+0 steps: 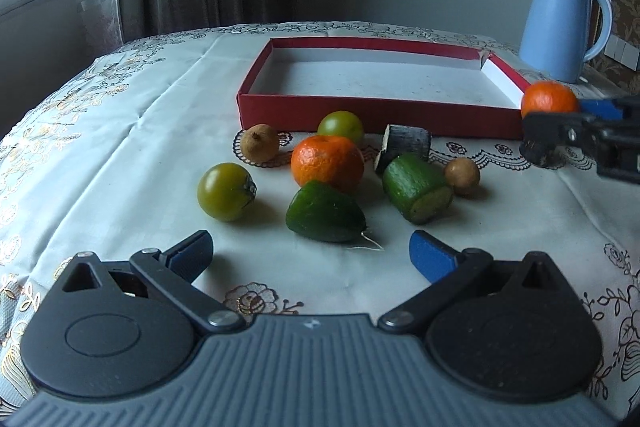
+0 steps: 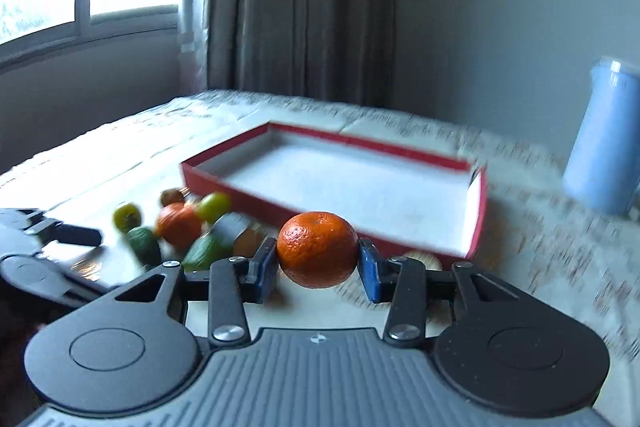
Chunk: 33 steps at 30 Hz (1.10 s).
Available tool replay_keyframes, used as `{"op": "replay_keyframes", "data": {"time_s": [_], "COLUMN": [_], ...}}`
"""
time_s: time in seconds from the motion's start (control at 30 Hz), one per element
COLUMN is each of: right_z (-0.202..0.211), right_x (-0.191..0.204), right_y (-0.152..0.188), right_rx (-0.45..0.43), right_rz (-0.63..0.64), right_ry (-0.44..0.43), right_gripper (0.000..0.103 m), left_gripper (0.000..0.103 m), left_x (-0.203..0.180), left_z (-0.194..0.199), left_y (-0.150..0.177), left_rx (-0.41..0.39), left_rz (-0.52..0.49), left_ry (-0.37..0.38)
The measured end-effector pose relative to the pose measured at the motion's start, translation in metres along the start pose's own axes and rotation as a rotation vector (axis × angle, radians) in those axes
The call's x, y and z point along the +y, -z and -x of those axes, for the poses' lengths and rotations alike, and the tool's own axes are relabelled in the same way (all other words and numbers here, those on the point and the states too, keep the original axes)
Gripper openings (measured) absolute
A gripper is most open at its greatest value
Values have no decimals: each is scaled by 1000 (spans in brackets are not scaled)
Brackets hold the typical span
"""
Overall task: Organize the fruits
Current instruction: 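Carry the tangerine with the right gripper into the red tray and release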
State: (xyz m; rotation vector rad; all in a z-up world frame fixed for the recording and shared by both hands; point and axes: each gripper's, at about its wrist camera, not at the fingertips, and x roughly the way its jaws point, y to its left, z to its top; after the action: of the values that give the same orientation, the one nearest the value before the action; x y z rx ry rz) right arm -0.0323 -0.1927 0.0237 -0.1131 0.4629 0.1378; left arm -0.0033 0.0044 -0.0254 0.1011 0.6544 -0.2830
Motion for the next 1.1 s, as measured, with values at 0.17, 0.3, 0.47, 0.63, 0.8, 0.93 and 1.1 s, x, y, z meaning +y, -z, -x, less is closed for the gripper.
{"op": "replay_keyframes", "data": {"time_s": [0.17, 0.3, 0.47, 0.63, 0.8, 0.93, 1.1], "right_z": [-31, -54, -52, -45, -29, 3, 46], "right_x": [6, 12, 21, 31, 36, 33, 26], "right_y": [-9, -4, -6, -11, -20, -31, -56], "right_rx": [-45, -65, -94, -131, -161, -208, -281], "right_rz": [126, 175, 202, 221, 191, 130, 54], "right_ry": [125, 181, 168, 131, 63, -6, -90], "right_gripper": [41, 41, 41, 41, 41, 41, 41], "left_gripper": [103, 103, 103, 103, 103, 103, 103], "left_x": [4, 6, 15, 22, 23, 25, 26], "left_z": [-3, -2, 3, 8, 22, 18, 10], "left_y": [-2, -2, -1, -1, 2, 0, -3], "left_rx": [9, 5, -28, -68, -174, -150, -109], "left_rz": [18, 28, 85, 149, 163, 184, 180], "left_ry": [21, 31, 32, -32, -70, -111, -102]}}
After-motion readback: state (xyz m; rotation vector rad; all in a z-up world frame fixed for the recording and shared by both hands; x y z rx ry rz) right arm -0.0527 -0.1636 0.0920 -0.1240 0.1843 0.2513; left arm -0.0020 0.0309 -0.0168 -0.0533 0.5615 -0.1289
